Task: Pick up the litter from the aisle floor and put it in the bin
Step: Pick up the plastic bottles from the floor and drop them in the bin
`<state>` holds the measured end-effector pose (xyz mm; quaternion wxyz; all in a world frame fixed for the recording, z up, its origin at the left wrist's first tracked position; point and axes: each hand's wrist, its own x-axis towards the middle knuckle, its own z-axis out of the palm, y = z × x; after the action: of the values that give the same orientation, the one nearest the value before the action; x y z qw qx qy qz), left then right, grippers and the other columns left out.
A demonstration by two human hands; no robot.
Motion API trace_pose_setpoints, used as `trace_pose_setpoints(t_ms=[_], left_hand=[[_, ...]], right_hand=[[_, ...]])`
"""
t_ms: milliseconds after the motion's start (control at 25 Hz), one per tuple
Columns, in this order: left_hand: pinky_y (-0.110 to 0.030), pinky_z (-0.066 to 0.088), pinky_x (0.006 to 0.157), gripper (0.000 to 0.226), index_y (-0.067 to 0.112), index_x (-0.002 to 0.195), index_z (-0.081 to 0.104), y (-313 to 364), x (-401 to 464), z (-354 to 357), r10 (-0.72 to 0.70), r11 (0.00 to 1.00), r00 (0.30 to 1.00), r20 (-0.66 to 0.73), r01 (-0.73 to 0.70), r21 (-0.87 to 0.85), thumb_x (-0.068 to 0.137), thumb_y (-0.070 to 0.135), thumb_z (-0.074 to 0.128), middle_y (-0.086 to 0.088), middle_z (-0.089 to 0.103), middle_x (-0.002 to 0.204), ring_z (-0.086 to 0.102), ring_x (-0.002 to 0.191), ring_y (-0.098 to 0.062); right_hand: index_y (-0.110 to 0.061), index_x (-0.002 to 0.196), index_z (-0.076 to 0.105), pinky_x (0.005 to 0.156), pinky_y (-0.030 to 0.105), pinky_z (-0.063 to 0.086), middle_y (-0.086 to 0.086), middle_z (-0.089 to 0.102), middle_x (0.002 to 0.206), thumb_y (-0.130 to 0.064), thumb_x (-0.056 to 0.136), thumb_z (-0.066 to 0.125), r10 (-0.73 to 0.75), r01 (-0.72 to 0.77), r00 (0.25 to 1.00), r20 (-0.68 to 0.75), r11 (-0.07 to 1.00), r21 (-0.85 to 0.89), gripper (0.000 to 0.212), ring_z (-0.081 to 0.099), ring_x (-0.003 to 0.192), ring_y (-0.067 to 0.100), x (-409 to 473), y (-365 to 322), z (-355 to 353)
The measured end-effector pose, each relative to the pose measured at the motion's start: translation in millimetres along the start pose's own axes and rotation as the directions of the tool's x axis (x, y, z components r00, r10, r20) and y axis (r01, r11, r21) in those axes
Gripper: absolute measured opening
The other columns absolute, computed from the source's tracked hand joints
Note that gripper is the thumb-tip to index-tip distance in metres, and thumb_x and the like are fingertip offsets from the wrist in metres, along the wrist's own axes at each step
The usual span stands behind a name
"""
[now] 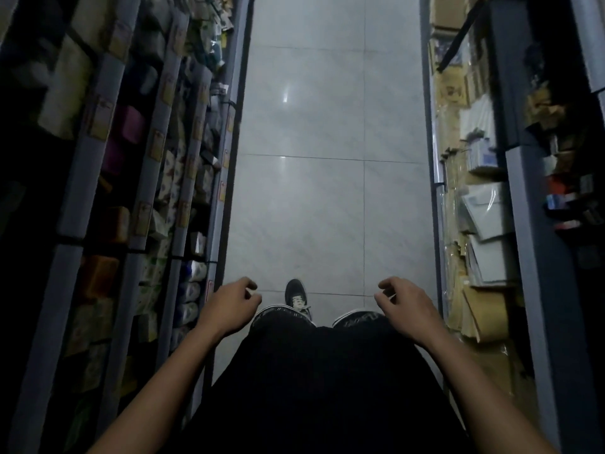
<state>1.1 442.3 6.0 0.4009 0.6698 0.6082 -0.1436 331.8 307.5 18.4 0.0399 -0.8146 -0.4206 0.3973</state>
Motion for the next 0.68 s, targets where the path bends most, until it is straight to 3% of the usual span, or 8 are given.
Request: trace_pose_setpoints(t_ms=[200,400,560,680], left_hand=[[-0.037,0.053,0.083,0.037,0.029,0.122,0.063,100.5,99.5,-65.2,0.152,0.984,0.988,0.013,-0.153,0.093,0.092,0.046,0.05,0.013,0.067,0.098,0.063,0.092,-0.014],[-0.034,0.05,0.078,0.037,0.027,0.124,0.063,204.2,205.9,-116.3,0.237,0.958,0.972,0.011,-0.235,0.162,0.093,0.043,0.051,0.014,0.067,0.094,0.062,0.089,-0.013],[-0.035,0.05,0.078,0.037,0.026,0.125,0.063,270.3,268.6,-150.1,0.208,0.961,0.978,-0.009,-0.203,0.188,0.094,0.042,0.05,0.007,0.07,0.103,0.063,0.091,-0.014],[-0.036,0.053,0.082,0.035,0.025,0.122,0.063,301.8,303.5,-171.4,0.135,0.979,0.991,-0.025,-0.129,0.159,0.094,0.042,0.051,0.008,0.07,0.099,0.064,0.09,-0.015]], right_hand=[[-0.023,0.122,0.065,0.091,0.043,0.056,-0.003,0.066,0.113,-0.042,0.098,0.06,0.122,-0.116,0.991,-0.049,0.987,0.111,0.031,0.064,0.099,0.015,39.7,8.2,-47.9],[-0.022,0.125,0.065,0.091,0.039,0.055,-0.005,0.063,0.113,-0.039,0.099,0.058,0.198,-0.184,0.978,-0.061,0.964,0.192,0.032,0.063,0.097,0.011,120.5,13.7,-107.4],[-0.022,0.124,0.065,0.092,0.038,0.054,-0.005,0.063,0.113,-0.039,0.099,0.059,0.17,-0.158,0.984,-0.048,0.97,0.186,0.032,0.062,0.099,0.013,210.9,7.7,-180.1],[-0.02,0.123,0.066,0.093,0.037,0.053,-0.003,0.064,0.114,-0.04,0.098,0.059,0.084,-0.079,0.996,-0.037,0.988,0.134,0.033,0.063,0.1,0.015,285.7,-7.0,-244.0]])
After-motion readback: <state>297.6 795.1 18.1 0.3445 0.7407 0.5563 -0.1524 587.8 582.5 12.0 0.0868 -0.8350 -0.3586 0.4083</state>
